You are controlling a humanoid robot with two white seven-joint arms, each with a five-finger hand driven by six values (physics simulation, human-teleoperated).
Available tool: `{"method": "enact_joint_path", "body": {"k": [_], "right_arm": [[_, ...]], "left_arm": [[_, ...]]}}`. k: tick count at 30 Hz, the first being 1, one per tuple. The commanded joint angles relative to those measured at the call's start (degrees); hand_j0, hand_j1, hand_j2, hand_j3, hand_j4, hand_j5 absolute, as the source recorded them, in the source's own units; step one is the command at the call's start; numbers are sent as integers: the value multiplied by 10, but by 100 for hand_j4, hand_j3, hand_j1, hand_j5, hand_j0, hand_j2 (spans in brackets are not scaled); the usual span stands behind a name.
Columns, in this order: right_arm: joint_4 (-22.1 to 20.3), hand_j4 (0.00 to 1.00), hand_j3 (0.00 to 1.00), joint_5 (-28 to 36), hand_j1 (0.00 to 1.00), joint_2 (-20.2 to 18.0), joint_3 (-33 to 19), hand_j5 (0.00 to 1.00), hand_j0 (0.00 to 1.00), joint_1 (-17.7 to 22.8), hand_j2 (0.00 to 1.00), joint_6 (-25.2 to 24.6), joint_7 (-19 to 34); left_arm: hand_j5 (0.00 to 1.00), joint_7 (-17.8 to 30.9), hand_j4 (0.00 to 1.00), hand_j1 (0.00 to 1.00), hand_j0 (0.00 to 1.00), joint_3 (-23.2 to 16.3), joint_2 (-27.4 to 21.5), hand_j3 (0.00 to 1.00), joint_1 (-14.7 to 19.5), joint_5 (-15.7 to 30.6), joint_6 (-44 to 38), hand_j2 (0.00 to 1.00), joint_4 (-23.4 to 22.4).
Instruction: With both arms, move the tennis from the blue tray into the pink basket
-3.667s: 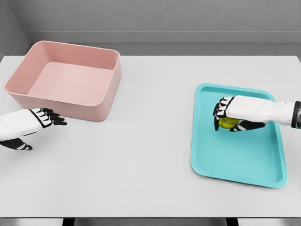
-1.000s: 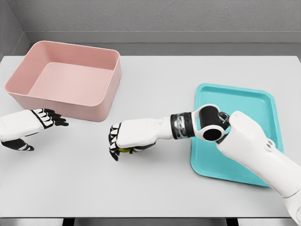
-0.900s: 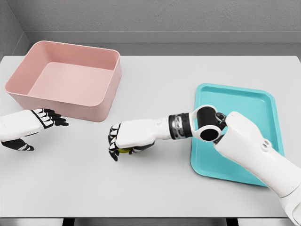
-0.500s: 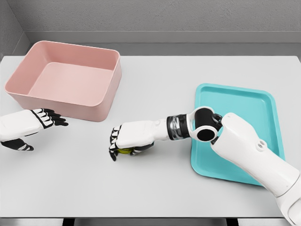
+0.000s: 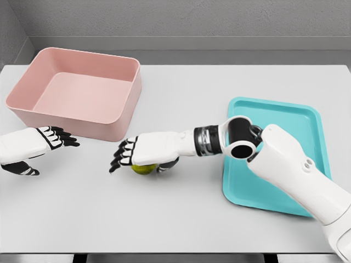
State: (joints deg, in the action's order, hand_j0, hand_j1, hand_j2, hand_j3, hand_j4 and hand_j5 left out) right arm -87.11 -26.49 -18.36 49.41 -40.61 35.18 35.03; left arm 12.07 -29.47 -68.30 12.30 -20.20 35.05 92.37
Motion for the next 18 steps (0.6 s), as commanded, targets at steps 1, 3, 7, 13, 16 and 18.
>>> {"method": "enact_joint_path", "body": {"k": [1,3,7,13,16,18], "right_arm": [[-41,99,99,3,99,-10,-34,99,99,0,99,-2,0],[-82,99,99,4,99,-30,-62,99,99,2,99,-2,0],[-138,100,100,19,100,-120,-165,100,100,25,100,-2,0],[-138,100,100,196,100,-238,-450,100,100,146,100,-2,0],[-137,100,100,235,100,-230,-590,100,100,259,100,-2,0],[-134,100,100,260,100,-221,-623,100,100,312,100,-2,0]], "left_arm": [[100,0,100,100,100,0,-1,100,0,3,-1,100,0],[100,0,100,100,100,0,-1,100,0,3,-1,100,0],[100,0,100,100,100,-1,1,100,1,3,-1,100,0],[100,11,100,100,100,-2,54,100,4,-27,-1,100,7],[100,12,100,100,100,-3,73,100,6,-51,-1,100,32],[100,12,100,100,100,-3,74,100,8,-54,-1,100,53]]}}
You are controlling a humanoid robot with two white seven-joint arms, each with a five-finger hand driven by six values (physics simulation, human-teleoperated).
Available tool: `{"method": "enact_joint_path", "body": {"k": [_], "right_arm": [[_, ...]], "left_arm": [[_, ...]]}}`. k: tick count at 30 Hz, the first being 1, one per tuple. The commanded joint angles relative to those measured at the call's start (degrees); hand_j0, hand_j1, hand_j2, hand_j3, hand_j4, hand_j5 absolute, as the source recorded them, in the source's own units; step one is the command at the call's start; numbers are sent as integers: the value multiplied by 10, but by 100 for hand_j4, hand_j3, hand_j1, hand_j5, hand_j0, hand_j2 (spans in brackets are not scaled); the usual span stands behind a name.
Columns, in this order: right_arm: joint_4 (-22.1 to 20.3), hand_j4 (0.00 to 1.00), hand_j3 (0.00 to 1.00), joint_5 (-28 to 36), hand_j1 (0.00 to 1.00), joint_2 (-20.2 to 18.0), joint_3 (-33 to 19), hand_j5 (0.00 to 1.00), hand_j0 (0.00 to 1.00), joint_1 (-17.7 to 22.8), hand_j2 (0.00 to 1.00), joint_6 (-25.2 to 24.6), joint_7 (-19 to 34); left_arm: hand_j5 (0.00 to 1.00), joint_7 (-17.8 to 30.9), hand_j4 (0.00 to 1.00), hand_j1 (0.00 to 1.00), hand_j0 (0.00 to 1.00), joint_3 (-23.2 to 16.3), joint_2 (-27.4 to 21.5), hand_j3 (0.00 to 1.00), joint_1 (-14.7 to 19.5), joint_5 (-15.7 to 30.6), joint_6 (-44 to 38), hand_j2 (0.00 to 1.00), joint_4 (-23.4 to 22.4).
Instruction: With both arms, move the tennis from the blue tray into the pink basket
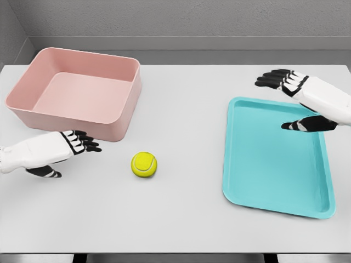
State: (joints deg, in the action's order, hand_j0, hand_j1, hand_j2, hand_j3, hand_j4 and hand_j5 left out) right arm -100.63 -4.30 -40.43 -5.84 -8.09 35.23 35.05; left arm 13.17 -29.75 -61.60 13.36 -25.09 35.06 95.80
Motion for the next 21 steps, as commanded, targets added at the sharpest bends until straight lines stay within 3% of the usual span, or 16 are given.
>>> {"method": "enact_joint_path", "body": {"k": [1,4,8,15,21], "right_arm": [[2,100,100,38,100,9,-73,100,100,9,100,-2,0],[6,100,100,30,100,55,-74,100,100,61,100,-2,0],[8,100,100,30,100,69,-79,100,100,98,100,-2,0],[-3,100,100,35,100,97,-98,100,100,106,100,-2,0],[-5,100,100,37,100,99,-97,100,100,101,100,-2,0]], "left_arm": [[100,1,100,100,100,-3,7,100,3,-5,-1,100,27],[100,0,100,100,100,-8,7,100,18,-4,-1,100,45],[100,0,100,100,100,-42,22,100,54,-3,-1,100,48],[100,1,100,100,100,-46,32,100,60,-3,-1,100,69],[100,5,100,100,100,-45,75,100,76,-29,-1,100,63]]}}
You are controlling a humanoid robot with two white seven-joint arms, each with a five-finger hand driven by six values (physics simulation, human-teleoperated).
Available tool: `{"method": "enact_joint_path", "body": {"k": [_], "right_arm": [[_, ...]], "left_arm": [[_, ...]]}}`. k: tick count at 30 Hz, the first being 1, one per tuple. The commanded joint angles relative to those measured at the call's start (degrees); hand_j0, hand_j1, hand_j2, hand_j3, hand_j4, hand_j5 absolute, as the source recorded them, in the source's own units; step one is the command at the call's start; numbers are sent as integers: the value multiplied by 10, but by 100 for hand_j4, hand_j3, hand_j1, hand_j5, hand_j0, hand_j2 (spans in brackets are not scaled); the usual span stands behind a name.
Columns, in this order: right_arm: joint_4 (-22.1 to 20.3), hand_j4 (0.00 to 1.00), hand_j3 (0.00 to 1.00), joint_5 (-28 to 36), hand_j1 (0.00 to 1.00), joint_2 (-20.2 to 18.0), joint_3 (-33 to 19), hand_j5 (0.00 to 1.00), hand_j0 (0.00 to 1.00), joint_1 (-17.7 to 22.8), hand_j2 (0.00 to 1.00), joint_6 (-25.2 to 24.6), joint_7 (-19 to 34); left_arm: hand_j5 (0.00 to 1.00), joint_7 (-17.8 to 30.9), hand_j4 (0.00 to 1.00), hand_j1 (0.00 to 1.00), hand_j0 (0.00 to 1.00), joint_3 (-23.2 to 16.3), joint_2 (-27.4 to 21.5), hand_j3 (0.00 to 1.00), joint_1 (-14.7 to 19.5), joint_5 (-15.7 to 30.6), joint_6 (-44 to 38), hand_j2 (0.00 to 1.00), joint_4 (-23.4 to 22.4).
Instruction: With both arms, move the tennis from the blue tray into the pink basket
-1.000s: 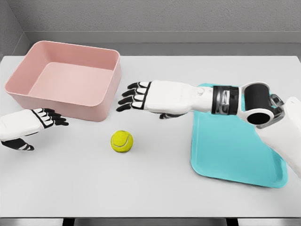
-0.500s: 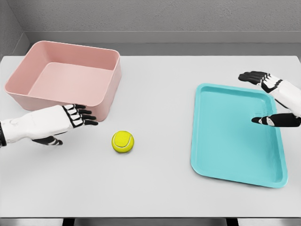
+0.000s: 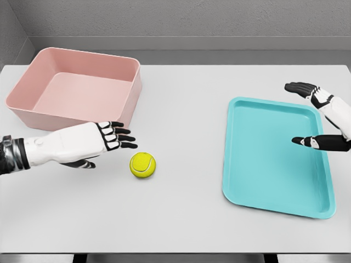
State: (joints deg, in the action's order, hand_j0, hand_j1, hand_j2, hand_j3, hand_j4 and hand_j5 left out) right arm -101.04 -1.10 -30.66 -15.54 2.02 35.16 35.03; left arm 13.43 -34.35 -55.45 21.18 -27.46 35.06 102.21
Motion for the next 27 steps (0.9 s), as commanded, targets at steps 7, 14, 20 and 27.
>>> {"method": "enact_joint_path", "body": {"k": [7,14,20,27], "right_arm": [[-1,100,100,5,100,2,0,100,100,-2,100,-2,0],[-1,100,100,5,100,2,0,100,100,-2,100,-2,0],[-1,100,100,5,100,2,0,100,100,-2,100,-2,0],[-1,100,100,5,100,2,0,100,100,-2,100,-2,0]], "left_arm": [[100,2,100,100,100,-44,46,100,38,-22,-1,100,-3],[100,2,100,100,100,-131,59,100,110,-19,-1,100,-27],[100,2,100,100,100,-174,58,100,142,-17,-1,100,-43],[100,2,100,100,100,-190,60,100,152,-16,-1,100,-54]]}}
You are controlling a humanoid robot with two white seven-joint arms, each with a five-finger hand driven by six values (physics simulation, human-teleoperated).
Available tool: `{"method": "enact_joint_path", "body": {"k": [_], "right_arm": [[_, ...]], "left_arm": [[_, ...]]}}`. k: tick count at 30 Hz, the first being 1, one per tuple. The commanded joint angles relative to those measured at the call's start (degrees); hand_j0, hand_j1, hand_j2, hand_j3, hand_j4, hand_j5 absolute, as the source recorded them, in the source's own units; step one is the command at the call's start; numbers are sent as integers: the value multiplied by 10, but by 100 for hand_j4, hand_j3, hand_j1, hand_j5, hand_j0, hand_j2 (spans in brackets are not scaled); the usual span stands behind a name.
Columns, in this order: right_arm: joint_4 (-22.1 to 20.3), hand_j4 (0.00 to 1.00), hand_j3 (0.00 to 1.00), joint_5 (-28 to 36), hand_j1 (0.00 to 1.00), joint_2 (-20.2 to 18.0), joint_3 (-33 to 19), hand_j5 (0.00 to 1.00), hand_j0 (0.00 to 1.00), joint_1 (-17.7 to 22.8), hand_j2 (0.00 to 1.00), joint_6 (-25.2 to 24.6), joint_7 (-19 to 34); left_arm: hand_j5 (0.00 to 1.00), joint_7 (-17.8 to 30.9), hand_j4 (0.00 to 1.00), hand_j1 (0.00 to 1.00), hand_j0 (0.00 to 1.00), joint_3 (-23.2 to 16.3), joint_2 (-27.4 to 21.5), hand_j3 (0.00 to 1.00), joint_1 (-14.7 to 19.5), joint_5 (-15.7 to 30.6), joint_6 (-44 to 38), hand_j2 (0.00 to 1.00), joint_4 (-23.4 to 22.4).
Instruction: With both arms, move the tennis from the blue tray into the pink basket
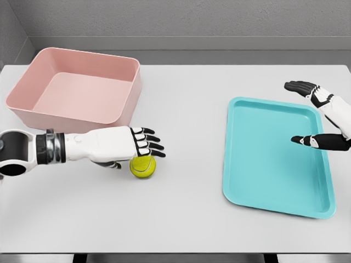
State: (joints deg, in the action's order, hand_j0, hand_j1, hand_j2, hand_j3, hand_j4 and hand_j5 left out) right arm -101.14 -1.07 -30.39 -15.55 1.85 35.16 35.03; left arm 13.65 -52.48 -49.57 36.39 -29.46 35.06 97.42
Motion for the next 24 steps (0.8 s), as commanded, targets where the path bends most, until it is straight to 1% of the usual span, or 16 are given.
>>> {"method": "enact_joint_path", "body": {"k": [1,5,8,15,20,24], "right_arm": [[0,100,100,5,100,0,0,100,100,0,100,-2,0],[0,100,100,5,100,-1,0,100,100,0,100,-2,0],[0,100,100,5,100,0,0,100,100,0,100,-2,0],[1,100,100,5,100,-1,-1,100,100,0,100,-2,0],[1,100,100,5,100,-1,-1,100,100,0,100,-2,0],[1,100,100,5,100,-1,-1,100,100,0,100,-2,0]], "left_arm": [[100,0,100,100,100,-9,2,100,0,4,-1,100,-6],[100,0,100,100,100,-10,8,100,0,3,-1,100,-7],[100,0,100,100,100,-18,24,100,2,2,-1,100,-24],[100,0,100,100,100,-30,25,100,4,2,-1,100,-39],[100,0,100,100,100,-32,32,100,3,1,-1,100,-47],[100,0,100,100,100,-43,42,100,11,0,-1,100,-57]]}}
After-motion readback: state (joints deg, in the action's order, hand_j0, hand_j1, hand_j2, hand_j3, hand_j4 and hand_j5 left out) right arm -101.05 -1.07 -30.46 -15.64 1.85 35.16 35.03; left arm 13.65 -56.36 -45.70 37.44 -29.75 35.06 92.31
